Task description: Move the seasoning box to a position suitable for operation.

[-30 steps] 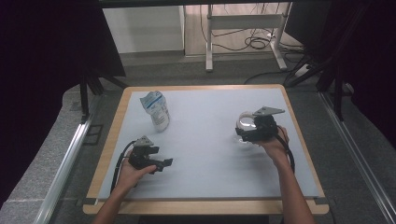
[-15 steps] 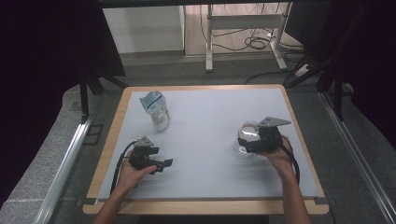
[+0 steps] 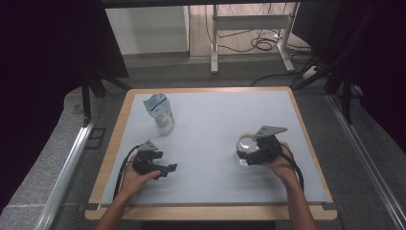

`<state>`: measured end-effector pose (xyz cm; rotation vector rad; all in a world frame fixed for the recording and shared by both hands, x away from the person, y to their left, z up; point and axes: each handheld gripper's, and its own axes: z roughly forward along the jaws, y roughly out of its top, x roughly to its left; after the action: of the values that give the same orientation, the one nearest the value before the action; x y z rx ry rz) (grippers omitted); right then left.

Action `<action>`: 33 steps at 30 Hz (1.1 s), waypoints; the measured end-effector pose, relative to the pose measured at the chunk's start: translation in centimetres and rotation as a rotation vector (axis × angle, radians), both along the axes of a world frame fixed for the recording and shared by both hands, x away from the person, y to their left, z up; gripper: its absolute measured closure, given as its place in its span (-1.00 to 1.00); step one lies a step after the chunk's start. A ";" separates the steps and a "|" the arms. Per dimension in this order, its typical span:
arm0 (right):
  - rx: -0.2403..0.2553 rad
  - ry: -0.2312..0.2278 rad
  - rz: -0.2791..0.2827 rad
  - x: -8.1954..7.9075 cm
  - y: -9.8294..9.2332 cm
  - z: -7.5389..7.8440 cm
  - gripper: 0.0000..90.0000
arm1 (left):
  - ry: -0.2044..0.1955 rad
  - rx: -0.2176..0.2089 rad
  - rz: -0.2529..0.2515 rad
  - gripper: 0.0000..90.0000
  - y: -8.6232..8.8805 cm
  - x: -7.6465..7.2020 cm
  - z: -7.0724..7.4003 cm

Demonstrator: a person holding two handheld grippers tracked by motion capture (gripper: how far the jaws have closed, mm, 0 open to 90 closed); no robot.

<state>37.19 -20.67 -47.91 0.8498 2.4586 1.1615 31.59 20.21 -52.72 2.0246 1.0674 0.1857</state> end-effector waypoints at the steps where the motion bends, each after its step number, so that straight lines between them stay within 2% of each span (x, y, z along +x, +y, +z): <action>1: -0.005 -0.004 0.009 0.0 0.2 -0.1 -0.75 | 0.000 0.000 0.000 -0.68 0.0 0.0 0.0; 6: -0.004 -0.009 0.016 0.0 0.5 -0.3 -0.75 | 0.000 0.003 0.001 -0.68 0.0 0.0 -0.1; 9: 0.015 -0.018 0.011 0.0 0.4 -0.5 -0.76 | 0.002 0.004 -0.001 -0.68 0.0 0.0 -0.1; 12: 0.066 -0.036 -0.014 -0.1 0.4 -0.3 -0.89 | 0.004 0.008 -0.003 -0.68 -0.1 -0.1 -0.2; 14: 0.075 -0.050 -0.020 -0.2 0.4 -0.1 -0.89 | 0.004 0.009 -0.005 -0.68 -0.1 -0.1 -0.2; 15: 0.100 -0.066 -0.030 -0.4 0.3 0.4 -0.89 | 0.004 0.009 -0.005 -0.68 -0.2 -0.1 -0.2; 17: 0.113 -0.070 -0.032 -0.6 0.1 0.7 -0.89 | 0.004 0.008 -0.005 -0.68 -0.1 -0.2 -0.3; 18: 0.144 -0.085 -0.039 -0.9 -0.3 1.2 -0.89 | 0.003 0.009 -0.005 -0.68 -0.1 -0.2 -0.2; 21: 0.194 -0.112 -0.052 -1.3 -1.1 2.0 -0.80 | 0.000 0.005 0.003 -0.68 0.1 -0.3 -0.2; 22: 0.194 -0.112 -0.052 -1.3 -1.1 2.0 -0.80 | 0.000 0.005 0.003 -0.68 0.1 -0.3 -0.2; 23: 0.225 -0.135 -0.068 -1.6 -1.7 2.4 -0.69 | -0.001 0.004 0.005 -0.68 0.2 -0.3 -0.2; 25: 0.245 -0.163 -0.100 -1.8 -2.3 2.8 -0.53 | -0.001 0.004 0.013 -0.68 0.4 -0.3 -0.3; 27: 0.262 -0.167 -0.111 -2.0 -2.7 2.9 -0.46 | -0.001 0.004 0.015 -0.68 0.5 -0.3 -0.3; 28: 0.286 -0.180 -0.124 -2.2 -3.3 3.2 -0.33 | -0.002 0.005 0.019 -0.68 0.7 -0.3 -0.3; 31: 0.282 -0.198 -0.158 -2.8 -4.1 3.5 -0.03 | -0.006 0.002 0.025 -0.68 0.9 -0.4 -0.2; 33: 0.280 -0.193 -0.175 -2.9 -4.3 3.6 0.03 | -0.009 0.000 0.029 -0.68 0.9 -0.4 -0.2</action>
<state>34.25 -24.98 -44.35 0.9563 2.0541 1.4676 31.21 21.09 -52.88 2.0075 1.0913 0.2100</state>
